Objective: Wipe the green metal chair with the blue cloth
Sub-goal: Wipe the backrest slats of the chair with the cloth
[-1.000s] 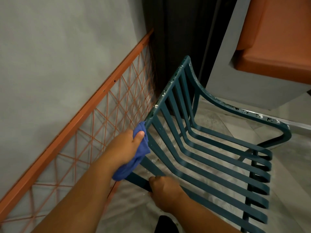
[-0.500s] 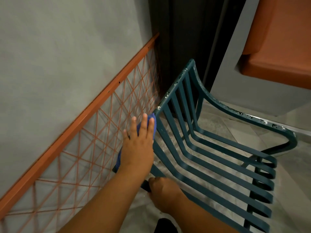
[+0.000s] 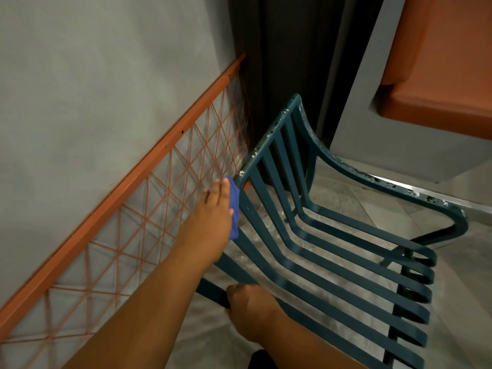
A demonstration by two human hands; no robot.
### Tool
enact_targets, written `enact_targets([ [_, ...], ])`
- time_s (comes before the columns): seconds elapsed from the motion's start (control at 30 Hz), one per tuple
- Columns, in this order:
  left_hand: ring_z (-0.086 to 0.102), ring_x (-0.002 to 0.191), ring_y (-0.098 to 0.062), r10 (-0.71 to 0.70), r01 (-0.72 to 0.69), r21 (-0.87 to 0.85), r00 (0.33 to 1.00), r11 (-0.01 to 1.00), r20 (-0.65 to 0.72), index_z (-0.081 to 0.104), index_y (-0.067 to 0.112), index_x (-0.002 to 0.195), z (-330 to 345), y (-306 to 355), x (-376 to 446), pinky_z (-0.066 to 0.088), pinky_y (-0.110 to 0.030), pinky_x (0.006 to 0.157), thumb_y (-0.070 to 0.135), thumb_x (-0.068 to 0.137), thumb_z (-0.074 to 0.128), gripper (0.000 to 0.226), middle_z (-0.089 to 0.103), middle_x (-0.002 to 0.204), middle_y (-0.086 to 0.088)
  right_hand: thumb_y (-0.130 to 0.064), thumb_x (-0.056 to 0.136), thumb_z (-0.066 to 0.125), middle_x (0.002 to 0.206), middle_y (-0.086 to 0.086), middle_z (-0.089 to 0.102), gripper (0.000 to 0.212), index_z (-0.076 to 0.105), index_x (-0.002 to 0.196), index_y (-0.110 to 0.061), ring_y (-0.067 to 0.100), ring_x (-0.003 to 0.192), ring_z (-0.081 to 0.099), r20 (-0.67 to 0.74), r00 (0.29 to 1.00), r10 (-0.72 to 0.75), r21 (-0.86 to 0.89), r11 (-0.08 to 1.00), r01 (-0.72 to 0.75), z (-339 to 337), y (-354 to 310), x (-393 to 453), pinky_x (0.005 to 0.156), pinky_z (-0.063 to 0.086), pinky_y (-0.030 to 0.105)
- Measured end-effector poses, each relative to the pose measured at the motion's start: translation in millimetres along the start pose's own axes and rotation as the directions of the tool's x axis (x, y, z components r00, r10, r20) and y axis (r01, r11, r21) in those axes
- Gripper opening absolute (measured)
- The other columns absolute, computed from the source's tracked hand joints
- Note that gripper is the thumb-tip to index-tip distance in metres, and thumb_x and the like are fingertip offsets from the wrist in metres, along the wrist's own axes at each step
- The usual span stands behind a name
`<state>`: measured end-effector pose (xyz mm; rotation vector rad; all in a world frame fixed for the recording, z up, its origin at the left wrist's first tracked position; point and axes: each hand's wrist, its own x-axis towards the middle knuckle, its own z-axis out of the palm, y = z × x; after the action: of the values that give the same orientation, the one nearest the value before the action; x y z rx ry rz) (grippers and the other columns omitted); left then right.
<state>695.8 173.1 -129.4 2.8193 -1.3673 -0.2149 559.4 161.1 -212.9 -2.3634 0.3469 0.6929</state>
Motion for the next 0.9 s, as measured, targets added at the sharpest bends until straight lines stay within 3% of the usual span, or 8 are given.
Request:
enact_targets([
  [0.07,0.050,0.118,-0.030,-0.094,0.098,-0.125,0.995,0.987,0.038,0.018,0.008,0.145,-8.1,2.9,16.7,0.041,-0.038,0.092,0.031,0.101,0.028,0.050,0.041,0.141,-0.017,-0.022,0.097,0.051,0.113,0.011,0.062,0.026,0.054,0.121,-0.012,0.027,0.100,0.059,-0.012,1.000,-0.008,0.035,0.999,0.008,1.0,1.1,-1.0,0.088,0.050,0.040],
  [0.17,0.058,0.099,-0.028,-0.163,0.158,-0.073,0.985,0.985,-0.064,0.041,0.006,0.124,-5.7,10.2,14.0,0.039,-0.033,0.074,0.035,0.100,0.029,0.040,0.057,0.117,-0.015,-0.022,0.096,0.050,0.110,0.011,0.062,0.024,0.055,0.118,-0.012,0.028,0.097,0.059,-0.036,0.999,-0.025,0.032,0.999,0.026,4.1,2.9,-3.0,0.083,0.050,0.039],
  [0.37,0.034,0.131,-0.038,-0.154,0.165,0.405,0.986,0.899,-0.059,-0.022,0.000,0.142,17.8,22.4,-25.2,0.042,-0.036,0.100,0.038,0.094,0.045,0.091,0.008,0.153,-0.025,-0.020,0.097,0.048,0.110,0.014,0.062,0.022,0.053,0.115,-0.009,0.031,0.097,0.059,-0.017,1.000,-0.017,-0.018,1.000,0.017,9.4,3.7,0.6,0.079,0.049,0.041],
  [0.47,0.054,0.112,-0.028,-0.263,0.265,0.108,0.964,0.958,-0.030,0.019,0.003,0.143,0.5,18.9,5.4,0.047,-0.034,0.087,0.034,0.100,0.030,0.054,0.043,0.137,-0.019,-0.021,0.097,0.050,0.115,0.013,0.061,0.027,0.051,0.122,-0.012,0.030,0.102,0.059,0.037,0.999,0.005,0.009,1.000,-0.005,4.0,3.3,1.0,0.088,0.051,0.045],
  [0.53,0.058,0.097,-0.029,-0.290,0.294,-0.105,0.956,0.950,0.051,0.049,0.004,0.118,-7.8,11.5,22.4,0.045,-0.038,0.080,0.036,0.101,0.022,0.045,0.060,0.109,-0.014,-0.021,0.097,0.050,0.117,0.012,0.060,0.029,0.050,0.125,-0.014,0.030,0.105,0.058,0.072,0.997,0.017,0.041,0.999,-0.020,1.9,2.2,-0.1,0.093,0.049,0.045],
  [0.7,0.058,0.082,-0.031,-0.297,0.370,-0.420,0.927,0.829,0.230,0.061,0.005,0.076,-19.8,-9.3,29.4,0.039,-0.034,0.072,0.039,0.102,0.016,0.063,0.057,0.070,-0.010,-0.020,0.097,0.050,0.120,0.013,0.058,0.032,0.049,0.128,-0.013,0.030,0.109,0.056,0.120,0.992,0.035,0.043,0.998,-0.040,-1.9,0.2,-3.3,0.098,0.046,0.047],
  [0.77,0.060,0.082,-0.029,-0.374,0.400,-0.287,0.917,0.870,0.141,0.062,0.004,0.091,-12.0,-3.6,22.7,0.043,-0.037,0.071,0.042,0.100,0.014,0.063,0.060,0.079,-0.012,-0.021,0.097,0.050,0.118,0.012,0.059,0.031,0.049,0.127,-0.013,0.030,0.107,0.056,0.099,0.995,0.029,0.051,0.998,-0.034,-1.5,-0.4,-4.0,0.096,0.046,0.046],
  [0.9,0.057,0.091,-0.019,-0.229,0.249,0.211,0.967,0.945,-0.115,0.032,0.006,0.135,14.8,18.1,-23.5,0.047,-0.027,0.072,0.041,0.098,0.022,0.052,0.054,0.116,-0.011,-0.023,0.098,0.050,0.115,0.013,0.061,0.028,0.052,0.123,-0.011,0.029,0.103,0.058,0.052,0.999,-0.001,-0.001,1.000,0.001,0.6,2.2,-3.5,0.088,0.048,0.041],
])
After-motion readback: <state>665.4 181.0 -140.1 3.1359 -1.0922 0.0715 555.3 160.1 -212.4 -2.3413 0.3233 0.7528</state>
